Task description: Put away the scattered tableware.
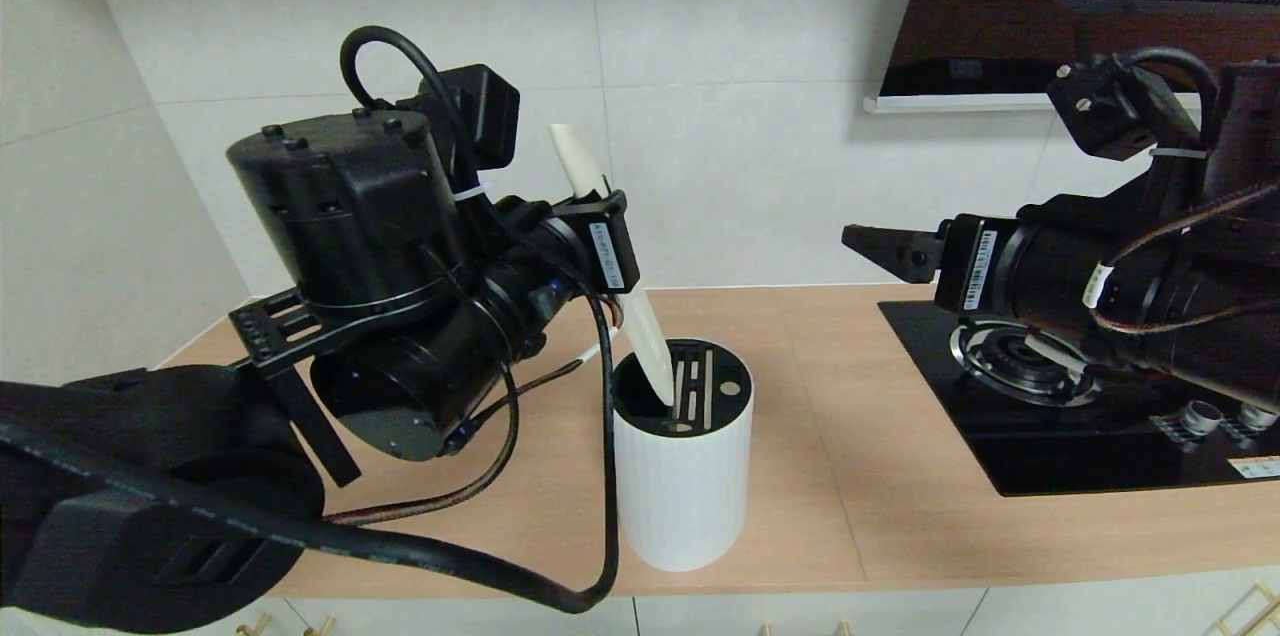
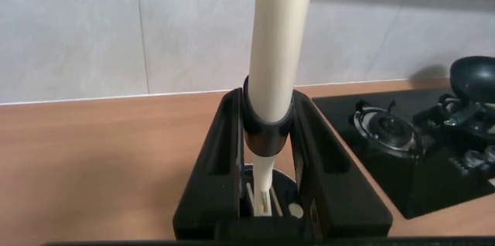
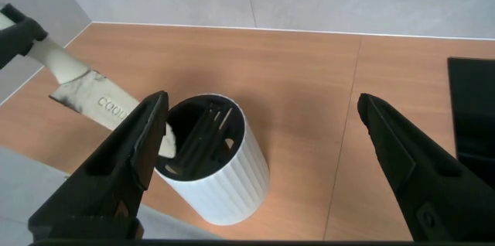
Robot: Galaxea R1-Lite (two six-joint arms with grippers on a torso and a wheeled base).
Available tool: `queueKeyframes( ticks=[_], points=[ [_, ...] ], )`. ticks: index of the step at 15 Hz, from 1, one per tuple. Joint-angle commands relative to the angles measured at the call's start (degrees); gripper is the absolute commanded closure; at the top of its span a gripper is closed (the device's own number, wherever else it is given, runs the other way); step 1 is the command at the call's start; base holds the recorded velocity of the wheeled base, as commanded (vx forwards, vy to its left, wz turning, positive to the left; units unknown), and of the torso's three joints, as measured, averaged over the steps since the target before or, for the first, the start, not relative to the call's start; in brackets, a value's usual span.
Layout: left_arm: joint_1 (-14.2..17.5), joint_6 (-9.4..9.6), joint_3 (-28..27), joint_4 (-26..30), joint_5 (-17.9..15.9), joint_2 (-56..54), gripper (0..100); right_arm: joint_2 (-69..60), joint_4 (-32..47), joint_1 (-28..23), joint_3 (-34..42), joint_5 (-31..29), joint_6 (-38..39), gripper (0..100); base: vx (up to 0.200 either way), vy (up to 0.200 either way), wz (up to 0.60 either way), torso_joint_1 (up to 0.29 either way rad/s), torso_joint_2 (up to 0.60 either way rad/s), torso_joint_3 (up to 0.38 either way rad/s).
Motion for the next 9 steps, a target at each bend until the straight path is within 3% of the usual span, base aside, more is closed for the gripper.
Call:
queueKeyframes(
  ticks=[1, 4, 9],
  points=[
    [0.09, 0.09, -0.02, -0.51, 0.12, 0.01, 100, 0.13, -0.03, 0.02, -0.02, 0.01, 0.01, 0, 0.0, 0.0, 0.0, 0.0, 0.0, 0.0],
    [1.85, 0.09, -0.19, -2.18, 0.03, 1.41, 100, 0.13, -0.03, 0.02, -0.02, 0.01, 0.01, 0, 0.0, 0.0, 0.0, 0.0, 0.0, 0.0],
    [2.11, 0.09, -0.1, -2.18, 0.03, 2.03, 100, 0.05, -0.03, 0.02, -0.02, -0.08, 0.01, 0, 0.0, 0.0, 0.0, 0.0, 0.0, 0.0]
  ],
)
